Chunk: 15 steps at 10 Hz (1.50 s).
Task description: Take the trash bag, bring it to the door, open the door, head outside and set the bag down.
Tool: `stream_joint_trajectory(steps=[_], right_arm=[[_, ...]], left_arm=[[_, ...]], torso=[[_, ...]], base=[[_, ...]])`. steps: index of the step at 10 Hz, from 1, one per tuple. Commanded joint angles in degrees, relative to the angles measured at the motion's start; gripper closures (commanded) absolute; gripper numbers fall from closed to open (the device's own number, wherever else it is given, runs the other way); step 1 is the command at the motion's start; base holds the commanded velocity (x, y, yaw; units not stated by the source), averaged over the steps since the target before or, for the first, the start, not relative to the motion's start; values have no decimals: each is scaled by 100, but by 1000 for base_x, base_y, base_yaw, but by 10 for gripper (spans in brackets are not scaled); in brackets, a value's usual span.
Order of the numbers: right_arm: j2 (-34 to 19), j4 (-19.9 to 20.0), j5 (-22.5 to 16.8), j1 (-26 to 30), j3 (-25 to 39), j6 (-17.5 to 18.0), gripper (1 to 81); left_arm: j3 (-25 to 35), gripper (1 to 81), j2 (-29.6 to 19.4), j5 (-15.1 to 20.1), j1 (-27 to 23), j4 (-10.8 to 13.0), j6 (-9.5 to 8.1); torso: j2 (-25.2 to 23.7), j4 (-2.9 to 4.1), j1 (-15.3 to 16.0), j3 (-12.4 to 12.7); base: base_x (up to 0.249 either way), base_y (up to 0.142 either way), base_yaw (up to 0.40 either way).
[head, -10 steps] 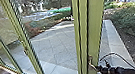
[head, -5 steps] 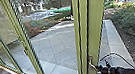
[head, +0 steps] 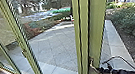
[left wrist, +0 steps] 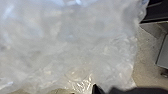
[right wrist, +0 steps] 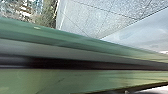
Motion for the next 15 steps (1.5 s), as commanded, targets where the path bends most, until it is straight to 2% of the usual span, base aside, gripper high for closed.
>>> stream_joint_trajectory(steps=[1,3,6,9,12,15], right_arm=[[-108,460,-1520,1177,-479,480,10],[-318,451,-1546,1282,-93,471,10],[-775,442,-1828,1431,603,462,10],[-1065,442,-1863,1572,946,462,10],[-1531,407,-2073,1906,1429,462,10],[-2120,188,-2539,2345,2044,462,10]], left_arm=[[42,811,-3,470,-46,-6,-5],[42,811,6,470,-46,-6,-5],[42,811,41,470,-46,12,4],[42,811,58,470,-46,20,12],[42,811,58,470,-46,20,21],[60,811,67,470,-46,20,30]], torso=[[0,0,10,0],[0,0,10,0],[7,0,15,-2],[22,4,37,-13],[31,6,45,-17],[40,6,57,-24]], base=[[99,0,0],[98,0,0],[83,0,0],[65,0,0],[64,0,0],[0,0,0]])
